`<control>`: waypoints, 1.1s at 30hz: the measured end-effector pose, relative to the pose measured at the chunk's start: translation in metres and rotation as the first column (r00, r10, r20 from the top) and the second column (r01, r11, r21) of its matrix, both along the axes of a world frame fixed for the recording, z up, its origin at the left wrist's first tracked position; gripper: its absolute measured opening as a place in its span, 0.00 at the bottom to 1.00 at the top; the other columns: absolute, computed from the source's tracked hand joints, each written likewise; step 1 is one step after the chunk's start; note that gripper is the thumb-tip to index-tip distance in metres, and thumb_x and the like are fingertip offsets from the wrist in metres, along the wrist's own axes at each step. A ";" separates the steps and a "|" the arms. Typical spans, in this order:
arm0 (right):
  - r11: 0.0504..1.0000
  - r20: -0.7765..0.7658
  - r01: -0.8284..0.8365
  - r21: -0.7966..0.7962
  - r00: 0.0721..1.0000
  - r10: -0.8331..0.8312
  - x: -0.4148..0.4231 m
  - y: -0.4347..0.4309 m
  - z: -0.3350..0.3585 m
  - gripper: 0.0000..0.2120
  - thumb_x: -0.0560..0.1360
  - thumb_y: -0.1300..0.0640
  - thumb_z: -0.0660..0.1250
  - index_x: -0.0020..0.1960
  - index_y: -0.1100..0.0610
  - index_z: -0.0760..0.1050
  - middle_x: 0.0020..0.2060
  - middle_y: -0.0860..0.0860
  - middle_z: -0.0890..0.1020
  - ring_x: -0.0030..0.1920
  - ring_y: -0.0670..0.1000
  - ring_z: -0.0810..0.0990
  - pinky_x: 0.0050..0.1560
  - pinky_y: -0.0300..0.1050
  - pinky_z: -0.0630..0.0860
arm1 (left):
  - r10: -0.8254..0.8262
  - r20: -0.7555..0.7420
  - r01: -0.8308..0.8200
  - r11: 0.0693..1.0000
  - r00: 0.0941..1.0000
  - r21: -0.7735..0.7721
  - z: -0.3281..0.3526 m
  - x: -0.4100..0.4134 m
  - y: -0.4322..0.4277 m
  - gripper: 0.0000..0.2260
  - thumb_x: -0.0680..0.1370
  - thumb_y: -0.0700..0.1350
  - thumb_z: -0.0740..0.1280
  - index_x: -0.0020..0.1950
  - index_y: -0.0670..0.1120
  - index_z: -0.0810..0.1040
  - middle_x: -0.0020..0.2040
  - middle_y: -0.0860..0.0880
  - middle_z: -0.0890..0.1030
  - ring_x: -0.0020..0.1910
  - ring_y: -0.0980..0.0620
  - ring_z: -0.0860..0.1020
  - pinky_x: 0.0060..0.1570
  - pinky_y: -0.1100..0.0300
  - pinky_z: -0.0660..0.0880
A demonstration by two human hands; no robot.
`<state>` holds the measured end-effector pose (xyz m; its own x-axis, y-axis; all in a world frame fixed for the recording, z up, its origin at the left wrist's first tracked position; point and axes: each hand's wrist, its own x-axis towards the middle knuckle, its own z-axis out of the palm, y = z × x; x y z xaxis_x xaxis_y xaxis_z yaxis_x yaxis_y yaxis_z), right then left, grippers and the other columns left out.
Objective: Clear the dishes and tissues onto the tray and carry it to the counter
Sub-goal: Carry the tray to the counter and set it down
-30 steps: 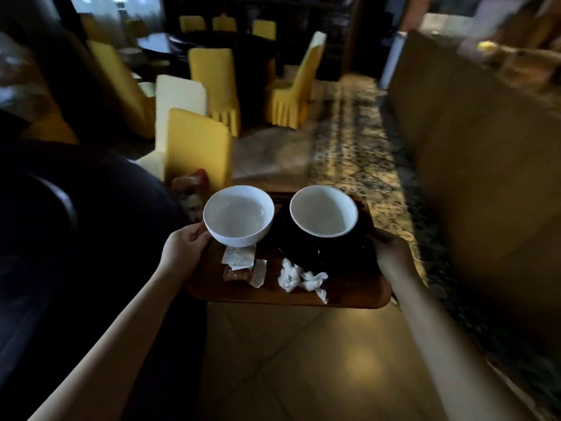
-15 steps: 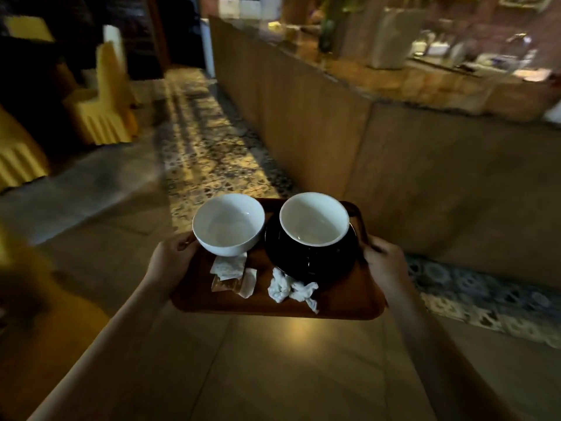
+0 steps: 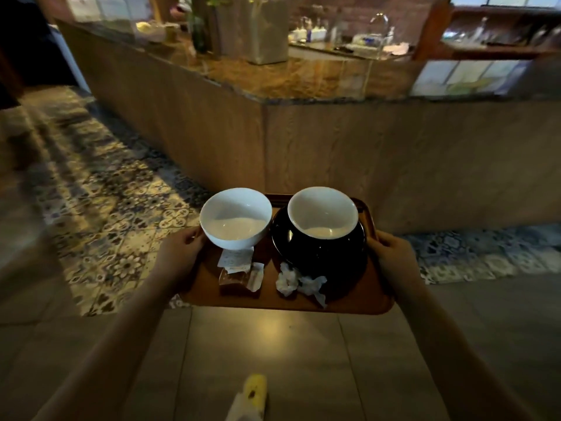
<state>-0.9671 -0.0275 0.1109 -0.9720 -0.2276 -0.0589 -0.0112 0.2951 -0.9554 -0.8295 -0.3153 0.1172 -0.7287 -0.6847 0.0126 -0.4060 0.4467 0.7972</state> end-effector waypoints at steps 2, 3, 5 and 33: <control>0.999 -0.002 0.040 0.005 0.999 -0.040 -0.027 -0.001 -0.002 0.11 0.76 0.59 0.64 0.37 0.63 0.78 0.26 0.52 0.78 0.27 0.45 0.76 0.31 0.40 0.73 | -0.050 0.003 0.050 0.998 0.999 0.025 -0.003 -0.038 -0.009 0.12 0.78 0.45 0.60 0.56 0.43 0.80 0.46 0.43 0.81 0.39 0.50 0.76 0.33 0.63 0.69; 0.998 0.004 0.062 0.001 0.998 -0.062 -0.042 -0.002 -0.005 0.13 0.76 0.59 0.64 0.36 0.65 0.77 0.24 0.52 0.77 0.26 0.46 0.74 0.30 0.41 0.71 | -0.078 0.007 0.078 0.997 0.997 0.028 -0.004 -0.057 -0.013 0.12 0.78 0.46 0.60 0.56 0.44 0.80 0.46 0.44 0.81 0.40 0.49 0.77 0.33 0.63 0.68; 0.994 0.006 0.105 -0.004 0.994 -0.105 -0.071 -0.005 -0.009 0.16 0.75 0.58 0.64 0.34 0.69 0.75 0.22 0.54 0.75 0.22 0.45 0.71 0.25 0.38 0.69 | -0.113 0.015 0.112 0.993 0.993 0.041 -0.005 -0.097 -0.021 0.12 0.78 0.47 0.60 0.57 0.45 0.79 0.47 0.44 0.81 0.40 0.50 0.76 0.33 0.64 0.67; 0.966 -0.063 0.244 0.090 0.969 -0.239 -0.536 0.011 0.023 0.19 0.76 0.57 0.63 0.46 0.77 0.73 0.35 0.72 0.76 0.33 0.55 0.72 0.30 0.42 0.68 | -0.272 -0.068 0.280 0.944 0.960 0.174 0.025 -0.605 -0.021 0.12 0.78 0.44 0.61 0.60 0.43 0.77 0.41 0.52 0.79 0.41 0.57 0.76 0.36 0.66 0.69</control>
<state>-1.5030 -0.0164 0.1343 -0.9997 0.0184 -0.0176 0.0233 0.3859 -0.9223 -1.4342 -0.3367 0.1419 -0.8908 -0.4509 -0.0572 -0.2515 0.3843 0.8883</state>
